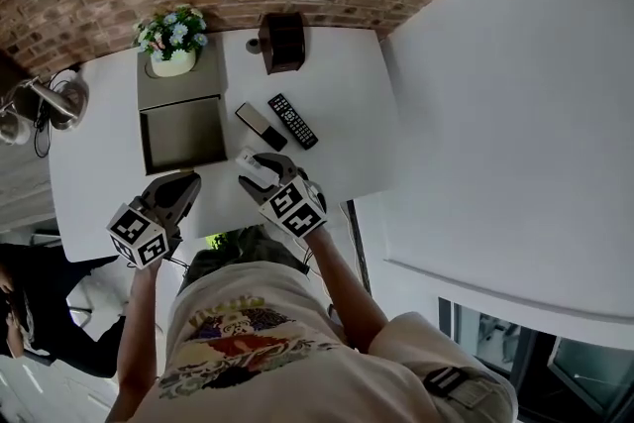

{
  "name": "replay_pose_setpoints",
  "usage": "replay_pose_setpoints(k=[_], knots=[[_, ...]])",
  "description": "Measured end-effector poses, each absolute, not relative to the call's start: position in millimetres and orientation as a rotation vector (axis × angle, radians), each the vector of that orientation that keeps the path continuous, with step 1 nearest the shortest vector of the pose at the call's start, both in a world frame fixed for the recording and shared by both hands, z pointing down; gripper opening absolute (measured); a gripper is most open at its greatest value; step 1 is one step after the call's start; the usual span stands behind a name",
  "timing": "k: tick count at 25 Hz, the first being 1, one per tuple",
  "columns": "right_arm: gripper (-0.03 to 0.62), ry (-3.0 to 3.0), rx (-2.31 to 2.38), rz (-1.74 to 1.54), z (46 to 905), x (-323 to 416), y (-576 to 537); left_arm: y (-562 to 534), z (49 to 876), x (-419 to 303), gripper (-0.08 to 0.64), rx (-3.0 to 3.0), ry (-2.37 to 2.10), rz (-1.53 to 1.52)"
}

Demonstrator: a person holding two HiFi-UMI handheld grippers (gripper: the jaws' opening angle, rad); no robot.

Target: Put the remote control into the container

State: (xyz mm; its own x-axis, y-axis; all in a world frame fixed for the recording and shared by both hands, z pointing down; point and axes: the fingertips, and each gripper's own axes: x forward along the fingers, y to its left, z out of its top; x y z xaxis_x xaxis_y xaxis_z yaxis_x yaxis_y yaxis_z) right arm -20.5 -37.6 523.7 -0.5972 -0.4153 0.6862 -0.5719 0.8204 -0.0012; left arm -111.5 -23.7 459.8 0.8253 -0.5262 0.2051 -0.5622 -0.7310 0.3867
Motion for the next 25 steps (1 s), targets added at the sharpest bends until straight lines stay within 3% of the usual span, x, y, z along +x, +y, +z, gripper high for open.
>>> replay_pose_setpoints(k=[25], knots=[[0.229, -2.160, 0.477, 0.376, 633.0, 2.2, -53.3, -23.6, 527.5, -91.3, 0.005, 2.401, -0.899, 0.197]])
